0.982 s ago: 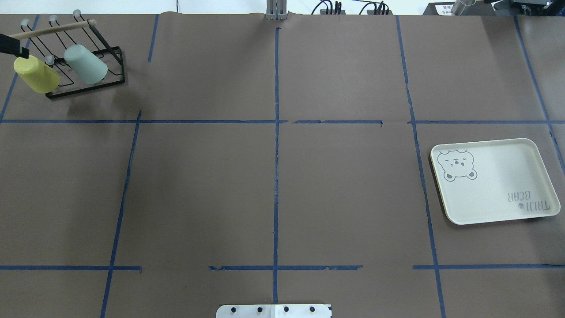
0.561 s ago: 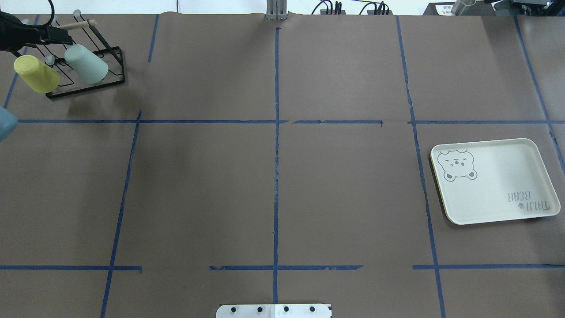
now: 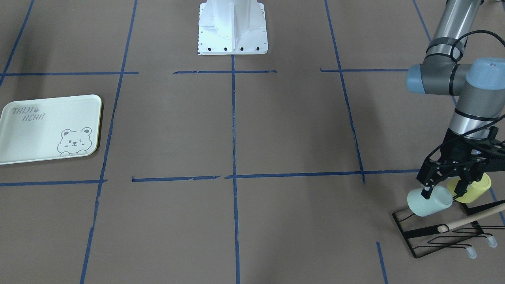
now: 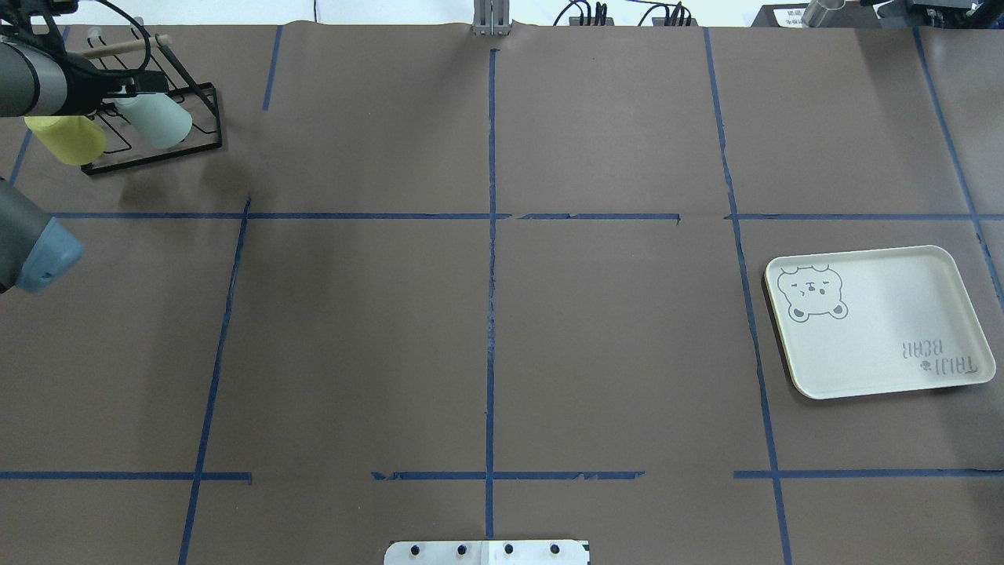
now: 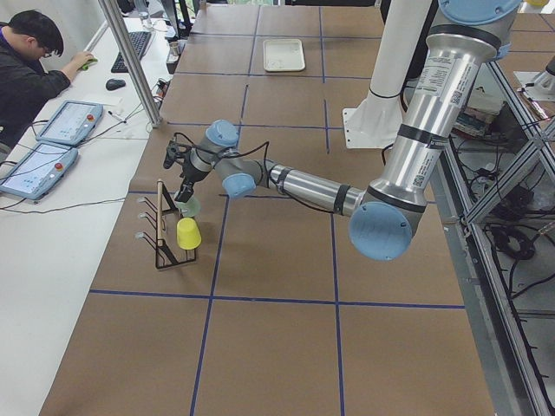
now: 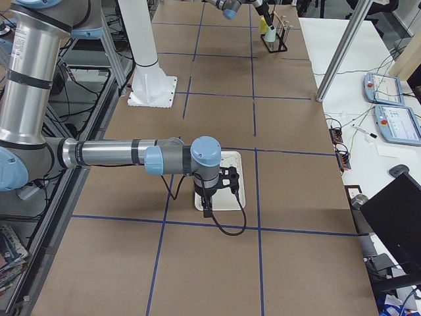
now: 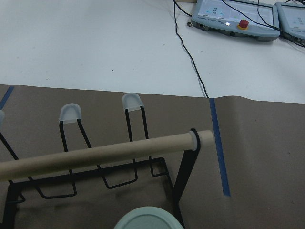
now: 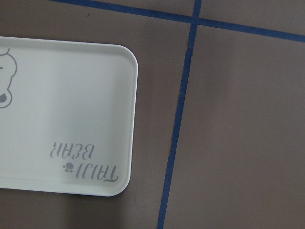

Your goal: Left arm grabs green cup and hands to right arm on tray

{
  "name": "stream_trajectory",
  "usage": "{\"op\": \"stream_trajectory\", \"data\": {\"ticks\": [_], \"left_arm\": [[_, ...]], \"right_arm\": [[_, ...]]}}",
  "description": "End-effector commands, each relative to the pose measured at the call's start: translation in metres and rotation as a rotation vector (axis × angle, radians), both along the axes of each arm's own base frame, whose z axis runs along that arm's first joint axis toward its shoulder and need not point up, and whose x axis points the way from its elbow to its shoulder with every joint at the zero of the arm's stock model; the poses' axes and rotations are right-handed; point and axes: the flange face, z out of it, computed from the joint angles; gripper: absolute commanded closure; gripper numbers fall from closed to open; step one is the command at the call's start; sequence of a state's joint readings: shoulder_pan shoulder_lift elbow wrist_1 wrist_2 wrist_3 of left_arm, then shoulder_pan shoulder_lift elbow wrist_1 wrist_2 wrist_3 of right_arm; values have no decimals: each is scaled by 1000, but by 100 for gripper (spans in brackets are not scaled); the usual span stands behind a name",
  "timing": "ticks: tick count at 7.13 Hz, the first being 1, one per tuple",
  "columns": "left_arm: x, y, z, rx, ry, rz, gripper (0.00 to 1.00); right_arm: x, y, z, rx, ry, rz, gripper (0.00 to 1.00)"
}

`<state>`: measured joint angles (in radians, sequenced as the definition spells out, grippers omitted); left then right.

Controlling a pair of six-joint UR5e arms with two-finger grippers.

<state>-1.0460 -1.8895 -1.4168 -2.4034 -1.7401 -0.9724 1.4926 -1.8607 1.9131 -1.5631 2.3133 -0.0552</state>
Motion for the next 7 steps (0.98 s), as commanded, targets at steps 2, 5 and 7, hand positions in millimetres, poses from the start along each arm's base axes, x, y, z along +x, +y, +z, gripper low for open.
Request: {"op": "stream_trajectory", "data": {"ticks": [2,5,7], "left_arm": [[5,-5,13,-7,-6,0,0],[11,-9,14,-12,-11,7,0],[16,-7,14,-9,-13,18,0]], "right_arm": [[0,0,0,0,0,0,0],[0,0,-1,1,0,0,0],[0,0,-1,3,0,0,0]]}}
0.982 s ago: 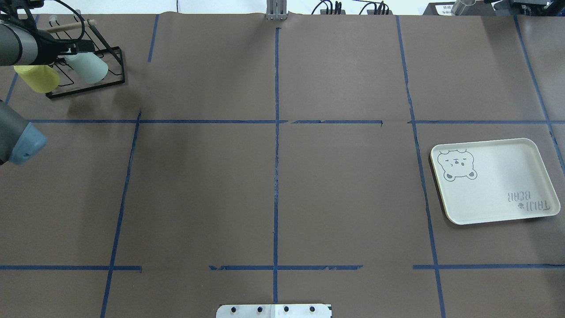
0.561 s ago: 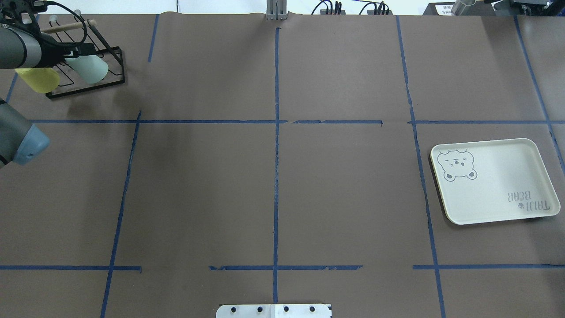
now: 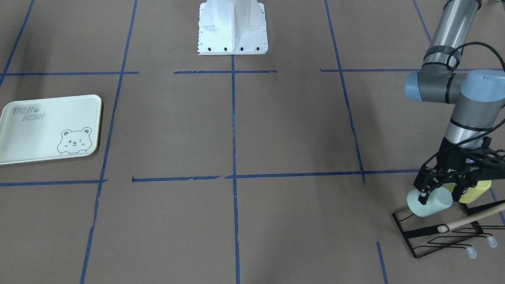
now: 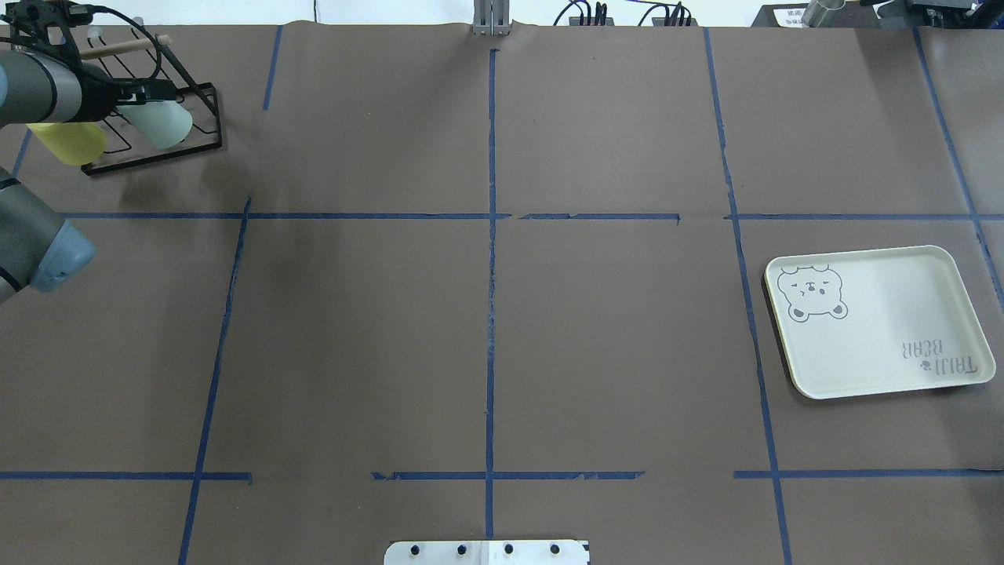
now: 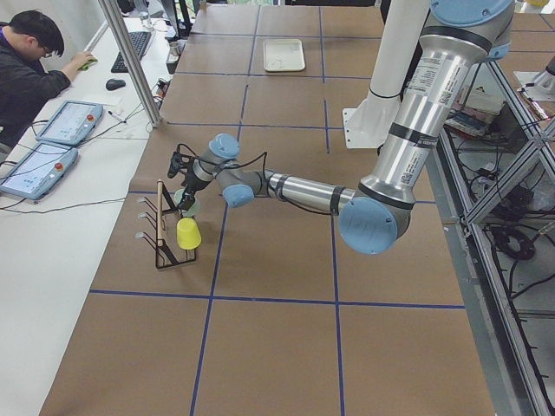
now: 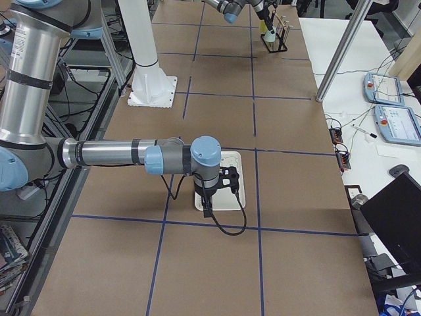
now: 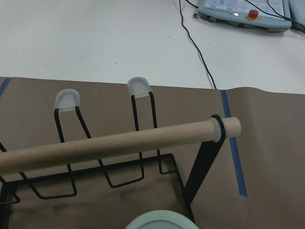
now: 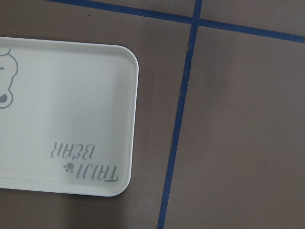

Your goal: Left arm grabs green cup and hands to right arm on tray

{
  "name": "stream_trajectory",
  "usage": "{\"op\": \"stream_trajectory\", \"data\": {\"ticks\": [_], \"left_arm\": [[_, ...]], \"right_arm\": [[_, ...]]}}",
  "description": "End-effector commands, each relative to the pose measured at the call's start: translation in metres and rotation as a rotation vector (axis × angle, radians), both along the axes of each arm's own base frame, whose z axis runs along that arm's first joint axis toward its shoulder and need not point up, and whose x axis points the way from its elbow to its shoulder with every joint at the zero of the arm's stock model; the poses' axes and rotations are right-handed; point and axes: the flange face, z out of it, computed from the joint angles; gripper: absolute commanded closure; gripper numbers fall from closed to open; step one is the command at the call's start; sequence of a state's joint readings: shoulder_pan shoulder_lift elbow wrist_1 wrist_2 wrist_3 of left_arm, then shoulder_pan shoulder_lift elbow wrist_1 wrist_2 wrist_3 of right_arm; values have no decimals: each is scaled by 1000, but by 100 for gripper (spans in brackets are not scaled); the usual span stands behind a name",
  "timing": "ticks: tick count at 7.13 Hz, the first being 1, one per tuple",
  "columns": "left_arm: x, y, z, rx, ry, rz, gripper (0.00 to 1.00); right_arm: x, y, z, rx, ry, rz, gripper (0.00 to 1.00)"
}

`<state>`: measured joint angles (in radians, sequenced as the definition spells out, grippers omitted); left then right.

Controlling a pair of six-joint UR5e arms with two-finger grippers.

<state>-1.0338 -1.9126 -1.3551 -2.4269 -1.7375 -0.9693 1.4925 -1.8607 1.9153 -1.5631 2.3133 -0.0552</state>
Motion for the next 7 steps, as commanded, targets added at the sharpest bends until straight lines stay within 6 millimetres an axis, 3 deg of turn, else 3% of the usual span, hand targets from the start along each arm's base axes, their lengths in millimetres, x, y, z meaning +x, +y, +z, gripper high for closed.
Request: {"op": "stream_trajectory", "data": {"ticks": [1,7], "left_arm": [[3,1,0,1,-3,7,0],[9,4,2,-3,-10,19,0]], "right_arm": [[0,0,0,1,0,0,0],[0,0,-1,2,0,0,0]]}}
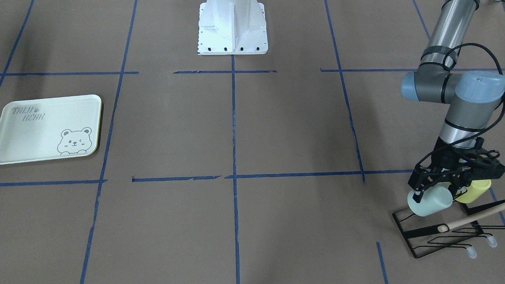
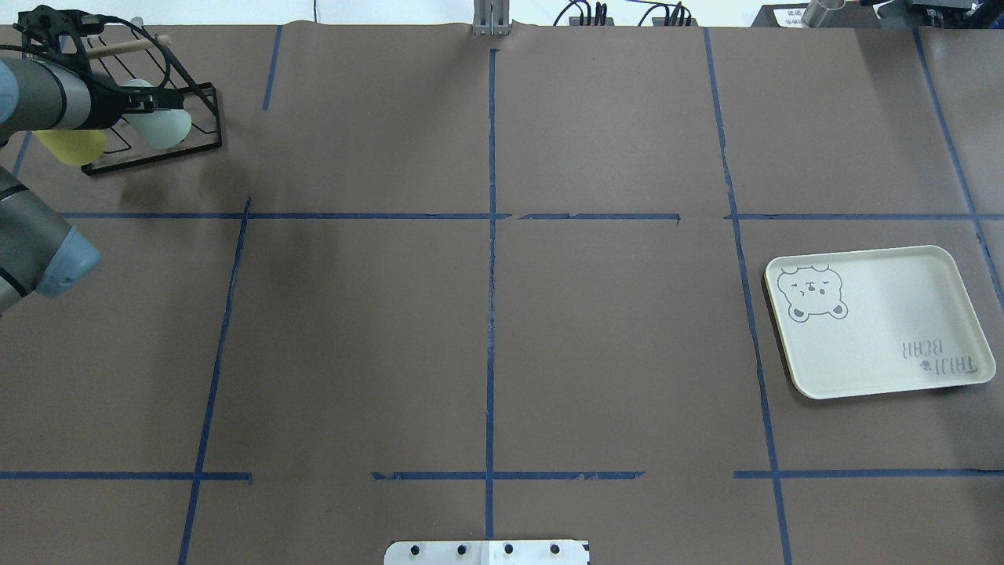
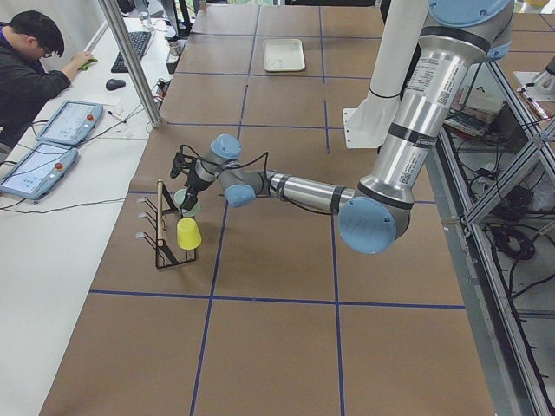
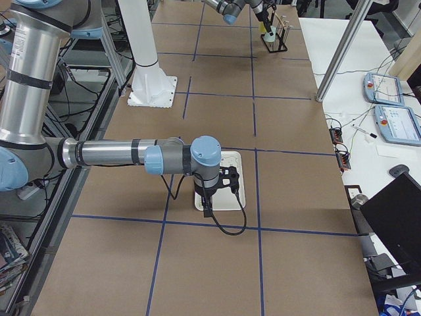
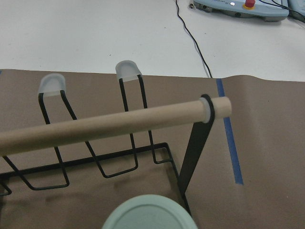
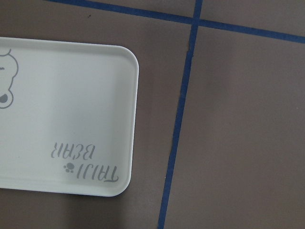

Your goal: Left arm grabs green cup and hands to right arm on tray

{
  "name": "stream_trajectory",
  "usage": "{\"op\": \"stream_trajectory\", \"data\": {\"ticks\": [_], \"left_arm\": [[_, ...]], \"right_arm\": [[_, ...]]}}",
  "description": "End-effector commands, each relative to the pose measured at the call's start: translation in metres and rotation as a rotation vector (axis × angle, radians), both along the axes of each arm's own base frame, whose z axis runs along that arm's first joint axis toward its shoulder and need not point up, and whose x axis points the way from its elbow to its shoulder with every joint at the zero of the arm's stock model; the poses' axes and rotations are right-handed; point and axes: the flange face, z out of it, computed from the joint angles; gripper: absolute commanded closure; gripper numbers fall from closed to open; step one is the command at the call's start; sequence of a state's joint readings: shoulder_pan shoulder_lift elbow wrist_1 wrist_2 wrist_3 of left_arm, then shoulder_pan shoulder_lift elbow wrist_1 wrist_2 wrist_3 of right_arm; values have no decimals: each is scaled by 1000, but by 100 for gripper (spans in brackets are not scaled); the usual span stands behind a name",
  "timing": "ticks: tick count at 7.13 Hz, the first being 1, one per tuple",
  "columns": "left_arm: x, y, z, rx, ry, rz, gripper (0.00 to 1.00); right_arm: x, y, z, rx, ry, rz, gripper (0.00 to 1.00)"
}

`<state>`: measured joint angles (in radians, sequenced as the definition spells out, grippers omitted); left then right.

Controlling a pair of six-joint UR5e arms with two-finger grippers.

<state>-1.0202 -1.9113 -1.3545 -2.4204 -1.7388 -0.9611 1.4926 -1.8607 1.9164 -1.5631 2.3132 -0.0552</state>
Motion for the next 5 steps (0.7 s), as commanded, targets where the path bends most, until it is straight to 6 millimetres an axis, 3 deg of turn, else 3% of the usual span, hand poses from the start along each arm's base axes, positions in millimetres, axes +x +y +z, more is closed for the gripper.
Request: {"op": "stream_trajectory", "data": {"ticks": [1,5], "left_arm": [[0,0,0,0,-4,-1,0],[2,-2,-5,2,1,3,0]], "right_arm": [[0,0,-1,1,0,0,0],[0,0,-1,1,0,0,0]]}}
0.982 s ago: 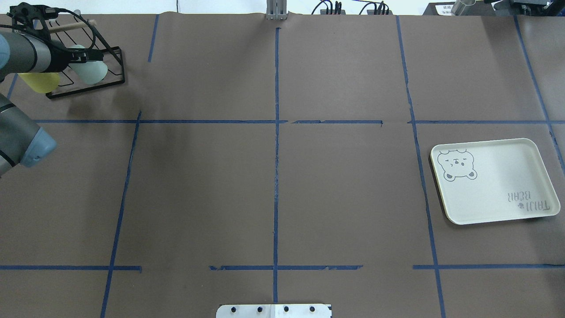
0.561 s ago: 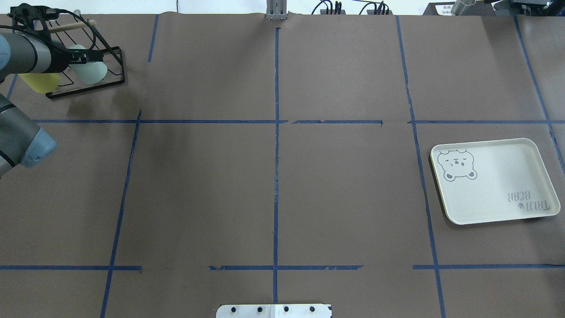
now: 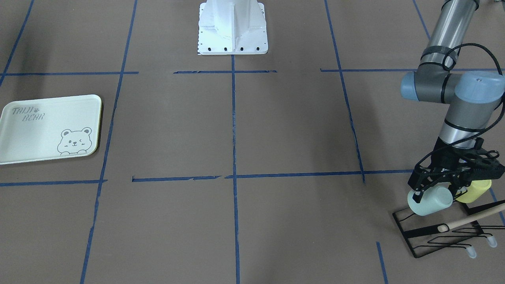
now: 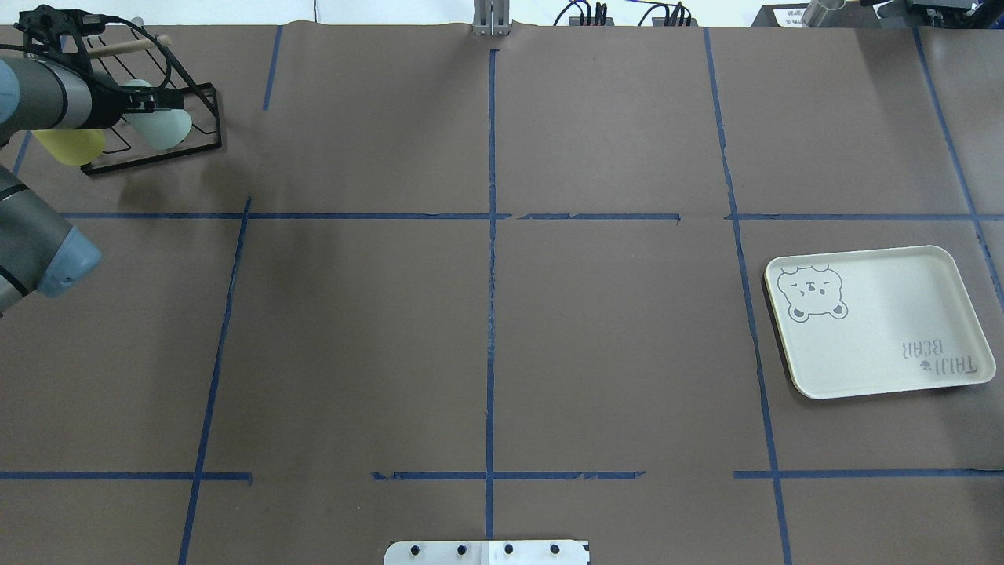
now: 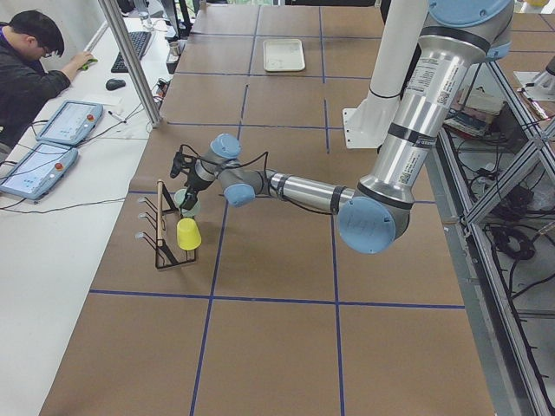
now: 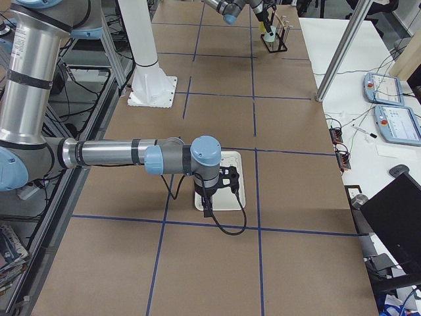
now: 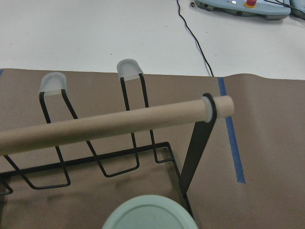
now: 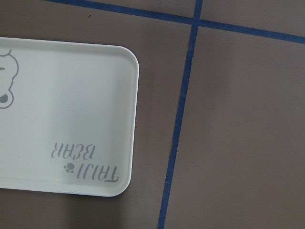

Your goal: Left arm grabs green cup and hands to right arm on tray

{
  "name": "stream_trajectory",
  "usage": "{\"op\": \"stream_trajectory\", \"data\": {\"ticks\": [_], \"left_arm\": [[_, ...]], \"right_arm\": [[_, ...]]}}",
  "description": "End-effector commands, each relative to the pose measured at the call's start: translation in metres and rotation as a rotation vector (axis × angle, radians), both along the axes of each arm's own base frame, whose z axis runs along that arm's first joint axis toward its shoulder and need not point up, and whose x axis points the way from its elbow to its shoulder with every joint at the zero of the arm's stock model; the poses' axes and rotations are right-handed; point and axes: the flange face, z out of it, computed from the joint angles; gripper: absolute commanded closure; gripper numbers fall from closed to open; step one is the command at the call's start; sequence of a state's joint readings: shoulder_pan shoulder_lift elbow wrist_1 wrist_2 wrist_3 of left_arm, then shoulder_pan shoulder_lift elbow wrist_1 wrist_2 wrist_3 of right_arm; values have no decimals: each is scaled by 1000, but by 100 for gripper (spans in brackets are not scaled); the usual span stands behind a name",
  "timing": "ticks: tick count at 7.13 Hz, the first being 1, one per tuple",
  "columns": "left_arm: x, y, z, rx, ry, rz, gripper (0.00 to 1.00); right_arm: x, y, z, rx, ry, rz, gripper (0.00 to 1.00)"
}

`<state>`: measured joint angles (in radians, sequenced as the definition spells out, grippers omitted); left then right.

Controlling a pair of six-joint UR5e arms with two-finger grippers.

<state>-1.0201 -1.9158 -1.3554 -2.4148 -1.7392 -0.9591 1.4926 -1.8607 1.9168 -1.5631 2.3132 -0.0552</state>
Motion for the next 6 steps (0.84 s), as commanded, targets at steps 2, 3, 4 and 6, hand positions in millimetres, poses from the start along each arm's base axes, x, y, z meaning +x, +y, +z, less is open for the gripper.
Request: {"op": "stream_trajectory", "data": {"ticks": [2,3,4,6], "left_arm": [[-4,-2,-4,21,-14,13,0],[-8,-3,-3,27,-26,17,0],[-9,-4,-3,32,-31,19,0],[-8,-3,-2,31,-31,21,1]], "right_arm": [[0,0,0,1,0,0,0],[0,0,0,1,0,0,0],[0,0,0,1,0,0,0],[0,0,0,1,0,0,0]]}}
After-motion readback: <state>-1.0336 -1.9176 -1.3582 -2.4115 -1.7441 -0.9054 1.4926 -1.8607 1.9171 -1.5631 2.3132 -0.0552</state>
